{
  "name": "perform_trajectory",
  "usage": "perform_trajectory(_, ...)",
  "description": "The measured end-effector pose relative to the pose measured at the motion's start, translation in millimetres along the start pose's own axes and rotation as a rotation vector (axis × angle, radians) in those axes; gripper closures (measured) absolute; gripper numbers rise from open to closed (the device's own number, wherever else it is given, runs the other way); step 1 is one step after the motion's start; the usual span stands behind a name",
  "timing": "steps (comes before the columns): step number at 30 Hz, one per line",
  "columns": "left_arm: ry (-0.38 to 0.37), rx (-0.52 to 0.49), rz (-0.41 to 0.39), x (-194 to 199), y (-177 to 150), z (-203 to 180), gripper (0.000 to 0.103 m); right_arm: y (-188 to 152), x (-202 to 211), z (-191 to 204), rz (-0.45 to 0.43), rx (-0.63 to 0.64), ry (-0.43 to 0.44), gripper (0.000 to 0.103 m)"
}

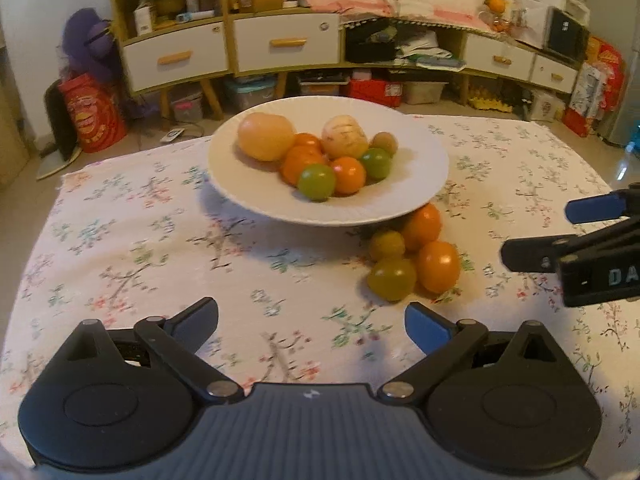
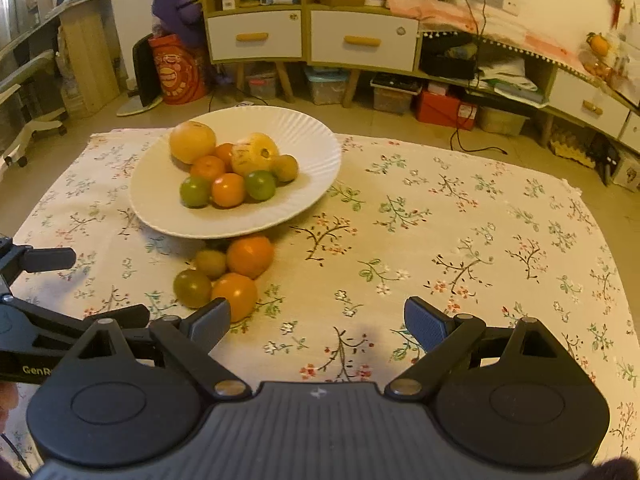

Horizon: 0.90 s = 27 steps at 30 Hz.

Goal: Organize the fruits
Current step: 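Withdraw both tools from the plate toward the remaining fruits, then grasp the dark olive tomato with the left tool while the right tool grasps an orange tomato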

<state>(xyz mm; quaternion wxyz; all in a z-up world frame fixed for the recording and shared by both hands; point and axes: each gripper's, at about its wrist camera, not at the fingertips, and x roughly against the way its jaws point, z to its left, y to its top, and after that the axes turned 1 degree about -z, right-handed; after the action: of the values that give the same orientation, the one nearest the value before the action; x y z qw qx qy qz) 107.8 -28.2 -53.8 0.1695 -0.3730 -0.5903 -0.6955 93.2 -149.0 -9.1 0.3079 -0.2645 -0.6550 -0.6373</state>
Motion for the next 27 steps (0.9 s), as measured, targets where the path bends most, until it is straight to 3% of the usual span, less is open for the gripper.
perform_trajectory(13,-0.09,-0.019,-0.015,-17,7,-23,0.074,-7,-14,-17,0.027,0.008,-0.022,0.018)
perform_trajectory(22,-0.106,-0.007,0.003,-23,9,-23,0.092,-7,-17,-17,0.031,0.016,-0.006,0.023)
perform_trajectory(27,-0.102,-0.004,-0.001,-23,10,-23,0.093,-7,-17,-13,0.032,0.031,0.008,0.026)
